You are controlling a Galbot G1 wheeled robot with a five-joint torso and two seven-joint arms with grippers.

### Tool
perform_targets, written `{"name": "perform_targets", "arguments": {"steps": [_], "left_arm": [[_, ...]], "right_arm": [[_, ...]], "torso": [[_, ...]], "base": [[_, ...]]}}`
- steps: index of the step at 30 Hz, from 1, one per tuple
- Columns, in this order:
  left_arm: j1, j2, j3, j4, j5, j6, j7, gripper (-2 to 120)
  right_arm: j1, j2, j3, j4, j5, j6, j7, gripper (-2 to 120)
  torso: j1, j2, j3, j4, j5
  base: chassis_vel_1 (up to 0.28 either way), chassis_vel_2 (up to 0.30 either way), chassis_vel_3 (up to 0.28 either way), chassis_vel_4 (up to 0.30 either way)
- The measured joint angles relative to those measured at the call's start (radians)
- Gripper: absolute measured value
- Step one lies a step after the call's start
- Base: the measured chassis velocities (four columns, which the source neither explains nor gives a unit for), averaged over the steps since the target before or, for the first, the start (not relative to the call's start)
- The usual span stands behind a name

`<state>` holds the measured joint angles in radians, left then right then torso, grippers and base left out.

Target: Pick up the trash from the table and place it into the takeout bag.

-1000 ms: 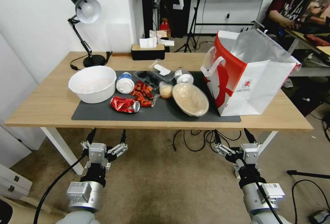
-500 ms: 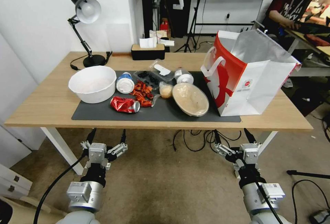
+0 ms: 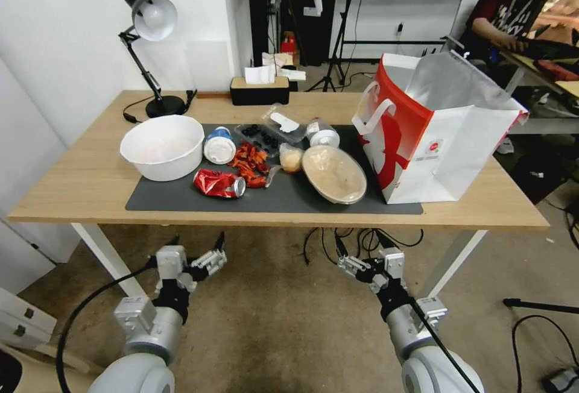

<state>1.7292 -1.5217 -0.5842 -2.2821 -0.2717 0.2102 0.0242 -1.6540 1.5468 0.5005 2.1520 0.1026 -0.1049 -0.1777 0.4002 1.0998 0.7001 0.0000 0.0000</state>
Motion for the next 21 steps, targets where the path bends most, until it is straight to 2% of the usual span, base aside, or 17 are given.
{"name": "perform_targets", "arguments": {"steps": [7, 11, 15, 21], "left_arm": [[-0.004, 0.002, -0.003, 0.002, -0.011, -0.005, -0.005, 100], [-0.002, 0.0, -0.006, -0.013, -0.035, 0.022, -0.004, 100], [-0.002, -0.001, -0.016, -0.016, -0.037, 0.025, -0.004, 100], [0.009, 0.003, -0.045, -0.038, -0.043, 0.024, -0.001, 100]], "right_arm": [[0.004, 0.0, 0.009, -0.002, -0.004, 0.059, 0.006, 100], [0.01, -0.002, 0.01, -0.012, -0.005, 0.098, 0.001, 100], [0.027, -0.02, 0.008, -0.012, -0.049, 0.152, -0.033, 100], [0.094, -0.1, -0.006, -0.003, -0.109, 0.19, -0.067, 100]], "torso": [[0.0, 0.0, 0.0, 0.0, 0.0], [0.0, 0.0, 0.0, 0.0, 0.0001], [0.0, 0.0, 0.0, 0.0, 0.0], [0.0, 0.0, 0.0, 0.0001, 0.0001]], "base": [[0.0, 0.0, 0.0, 0.0], [0.0, 0.0, 0.0, 0.0], [0.0, 0.0, 0.0, 0.0], [0.0, 0.0, 0.0, 0.0]]}}
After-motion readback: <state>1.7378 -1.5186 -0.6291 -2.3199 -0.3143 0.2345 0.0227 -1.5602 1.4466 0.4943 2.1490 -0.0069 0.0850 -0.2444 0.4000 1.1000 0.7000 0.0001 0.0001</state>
